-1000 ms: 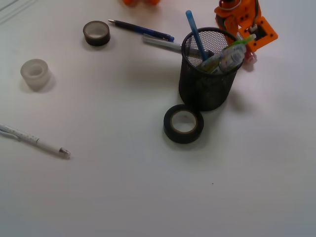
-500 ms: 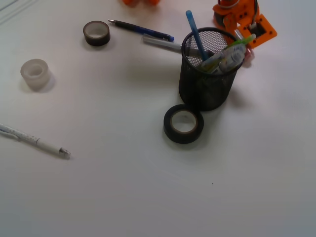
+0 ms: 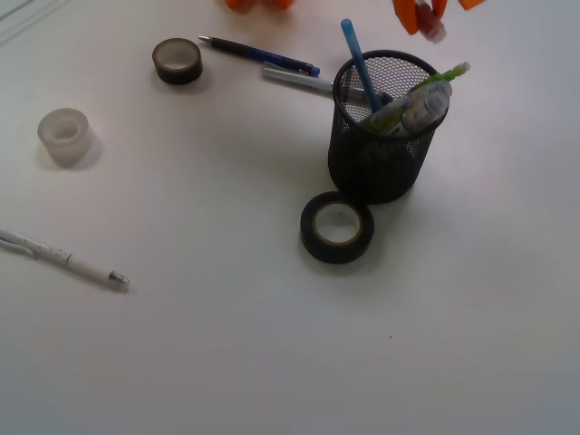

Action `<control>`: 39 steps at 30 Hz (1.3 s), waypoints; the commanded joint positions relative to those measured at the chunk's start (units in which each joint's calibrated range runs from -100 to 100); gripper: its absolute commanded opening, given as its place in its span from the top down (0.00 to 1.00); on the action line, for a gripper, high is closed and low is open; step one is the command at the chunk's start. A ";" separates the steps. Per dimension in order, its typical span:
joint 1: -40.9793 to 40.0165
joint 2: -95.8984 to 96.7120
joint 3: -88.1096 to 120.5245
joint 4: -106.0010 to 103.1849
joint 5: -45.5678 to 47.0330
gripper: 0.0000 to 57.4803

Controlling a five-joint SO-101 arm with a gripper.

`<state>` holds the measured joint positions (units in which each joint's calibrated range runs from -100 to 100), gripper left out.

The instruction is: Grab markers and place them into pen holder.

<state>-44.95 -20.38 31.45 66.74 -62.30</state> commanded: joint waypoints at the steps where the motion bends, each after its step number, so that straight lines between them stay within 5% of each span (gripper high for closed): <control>1: 1.17 -3.03 -11.70 8.50 1.27 0.99; 19: 18.15 3.00 -47.48 -16.26 19.49 0.99; 33: 21.74 -8.13 0.26 -76.19 16.12 0.99; 39: 24.05 -13.32 9.13 -76.97 14.07 0.99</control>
<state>-21.05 -29.97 38.01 -8.34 -46.57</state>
